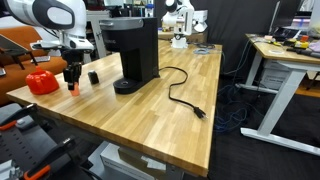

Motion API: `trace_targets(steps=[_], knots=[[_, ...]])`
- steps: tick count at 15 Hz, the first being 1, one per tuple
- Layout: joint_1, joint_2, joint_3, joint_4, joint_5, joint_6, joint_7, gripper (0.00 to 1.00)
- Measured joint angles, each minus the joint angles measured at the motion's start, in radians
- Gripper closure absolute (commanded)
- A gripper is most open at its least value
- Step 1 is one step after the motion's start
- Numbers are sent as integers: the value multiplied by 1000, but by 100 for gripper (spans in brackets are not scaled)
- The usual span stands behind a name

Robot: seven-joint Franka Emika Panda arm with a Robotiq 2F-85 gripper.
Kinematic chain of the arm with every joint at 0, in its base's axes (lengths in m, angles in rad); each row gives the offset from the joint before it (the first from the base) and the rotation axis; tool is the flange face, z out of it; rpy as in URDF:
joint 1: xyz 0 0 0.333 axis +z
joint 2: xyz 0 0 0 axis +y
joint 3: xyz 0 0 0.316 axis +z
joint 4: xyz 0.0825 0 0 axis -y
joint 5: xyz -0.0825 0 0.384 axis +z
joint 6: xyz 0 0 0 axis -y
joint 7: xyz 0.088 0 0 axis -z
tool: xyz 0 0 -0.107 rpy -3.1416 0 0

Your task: Move the peach cup forward

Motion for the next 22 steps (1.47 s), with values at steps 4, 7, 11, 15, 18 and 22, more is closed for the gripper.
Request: trace_targets(steps=[4,7,11,15,18,22], knots=[[-3,-1,1,3,44,0,-69,0],[-3,-5,1,4,59,-1,-105,0],[-3,-76,3,-3,60,-4,-145,0],[-4,-248,16,-49,97,-15,-201,0],[-2,-417,29,-102,138,-82,-249,0],[1,-651,32,-168,147,-298,-278,0]])
